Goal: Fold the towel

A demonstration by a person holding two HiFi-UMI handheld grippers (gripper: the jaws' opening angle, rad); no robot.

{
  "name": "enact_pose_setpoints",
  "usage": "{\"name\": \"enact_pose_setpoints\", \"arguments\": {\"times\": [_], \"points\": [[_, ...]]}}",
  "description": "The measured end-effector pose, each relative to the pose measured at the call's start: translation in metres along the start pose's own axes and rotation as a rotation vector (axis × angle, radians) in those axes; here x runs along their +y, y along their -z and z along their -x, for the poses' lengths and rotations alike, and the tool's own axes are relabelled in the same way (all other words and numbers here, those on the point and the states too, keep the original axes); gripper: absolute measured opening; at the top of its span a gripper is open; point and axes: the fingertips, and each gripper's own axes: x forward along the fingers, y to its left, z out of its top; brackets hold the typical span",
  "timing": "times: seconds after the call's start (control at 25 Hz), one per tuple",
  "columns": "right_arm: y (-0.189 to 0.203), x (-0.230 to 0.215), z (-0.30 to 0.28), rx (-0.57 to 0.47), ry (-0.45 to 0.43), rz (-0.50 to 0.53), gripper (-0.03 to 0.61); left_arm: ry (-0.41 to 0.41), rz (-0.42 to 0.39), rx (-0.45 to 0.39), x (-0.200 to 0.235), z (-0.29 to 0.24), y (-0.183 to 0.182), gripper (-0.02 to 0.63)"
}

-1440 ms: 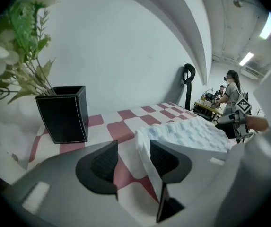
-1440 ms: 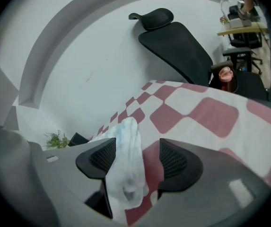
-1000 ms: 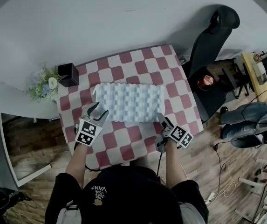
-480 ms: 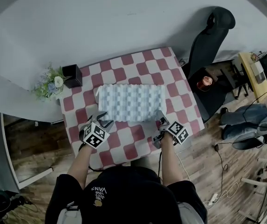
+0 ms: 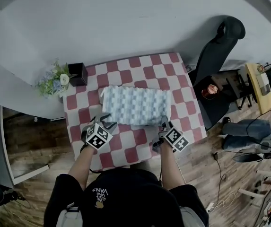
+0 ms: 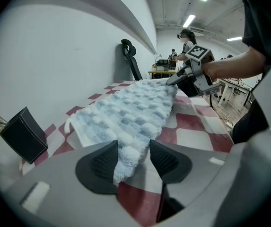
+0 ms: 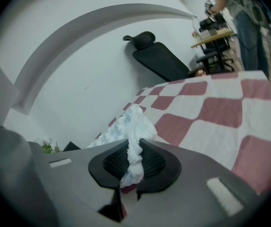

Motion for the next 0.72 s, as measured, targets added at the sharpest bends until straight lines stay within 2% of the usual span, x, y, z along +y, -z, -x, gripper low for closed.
{"name": "enact_pose_setpoints", "arguments": {"times": [0.2, 0.4, 0.56, 0.72], "points": [[-0.009, 0.054, 0.008, -0.037, -0.02, 0.386, 0.043, -0.02, 0.024, -0.035, 0.003, 0.008, -0.006, 0.187], [0.008, 0.122, 0.006, -0.022, -0.14, 0.713, 0.041, -0.063, 0.035, -0.067, 0.005, 0.025, -0.005, 0.187], [0.038, 0.178, -0.001, 0.019, -0.257, 0.904, 0.041, -0.112, 0.091, -0.089, 0.01, 0.046, 0.006, 0.187], [0.081, 0.218, -0.011, 0.082, -0.365, 1.038, 0.04, -0.147, 0.141, -0.086, 0.01, 0.062, 0.025, 0.187]]}}
